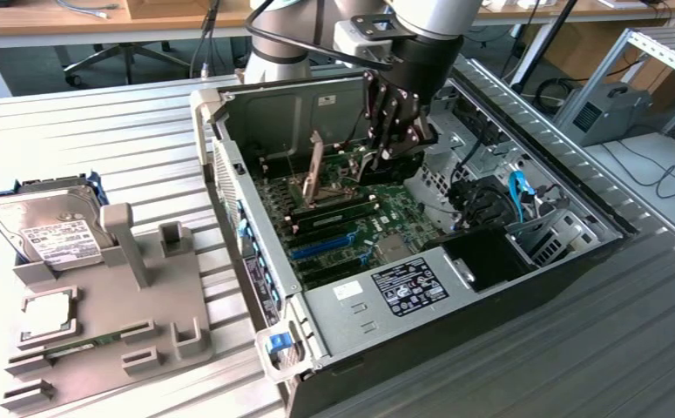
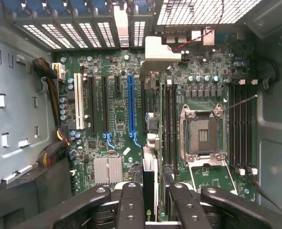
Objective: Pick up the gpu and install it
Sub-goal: 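Insert the gpu into the slot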
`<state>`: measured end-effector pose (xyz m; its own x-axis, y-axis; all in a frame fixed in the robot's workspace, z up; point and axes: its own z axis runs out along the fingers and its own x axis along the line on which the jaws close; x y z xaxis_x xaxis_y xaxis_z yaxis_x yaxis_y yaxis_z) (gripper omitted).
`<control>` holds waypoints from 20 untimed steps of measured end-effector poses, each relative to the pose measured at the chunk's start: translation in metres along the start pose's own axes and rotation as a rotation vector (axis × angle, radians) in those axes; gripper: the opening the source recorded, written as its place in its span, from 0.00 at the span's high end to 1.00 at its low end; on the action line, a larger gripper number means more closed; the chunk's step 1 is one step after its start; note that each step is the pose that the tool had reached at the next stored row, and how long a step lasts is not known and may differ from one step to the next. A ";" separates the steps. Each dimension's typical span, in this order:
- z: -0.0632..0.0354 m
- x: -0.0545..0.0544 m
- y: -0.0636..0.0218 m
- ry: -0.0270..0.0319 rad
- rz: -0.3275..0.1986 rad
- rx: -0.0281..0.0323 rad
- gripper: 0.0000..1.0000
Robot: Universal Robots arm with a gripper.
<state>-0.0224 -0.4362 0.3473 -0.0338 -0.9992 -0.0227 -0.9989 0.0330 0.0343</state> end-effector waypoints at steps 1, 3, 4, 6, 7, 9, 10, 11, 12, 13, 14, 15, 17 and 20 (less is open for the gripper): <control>0.0000 0.000 0.0000 0.0001 -0.002 0.0000 0.74; 0.0000 0.000 0.0000 0.0002 -0.006 -0.0001 0.74; 0.0000 0.000 0.0000 0.0002 -0.008 -0.0002 0.74; 0.0001 0.000 0.0000 0.0004 -0.011 -0.0002 0.74; 0.0001 0.000 0.0000 0.0004 -0.013 -0.0002 0.74; 0.0001 0.000 0.0000 0.0006 -0.017 -0.0004 0.74; 0.0001 0.000 0.0000 0.0007 -0.018 -0.0004 0.74; 0.0001 0.000 0.0000 0.0007 -0.020 -0.0005 0.74; 0.0001 0.000 0.0000 0.0008 -0.022 -0.0005 0.74; 0.0001 0.000 0.0000 0.0009 -0.024 -0.0005 0.74; 0.0001 0.000 0.0000 0.0009 -0.026 -0.0006 0.74; 0.0001 0.000 0.0000 0.0010 -0.027 -0.0006 0.74; 0.0001 0.000 0.0000 0.0011 -0.031 -0.0007 0.74; 0.0002 0.000 0.0000 0.0012 -0.036 -0.0008 0.74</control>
<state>-0.0224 -0.4362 0.3471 0.0026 -0.9997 -0.0227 -0.9994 -0.0034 0.0343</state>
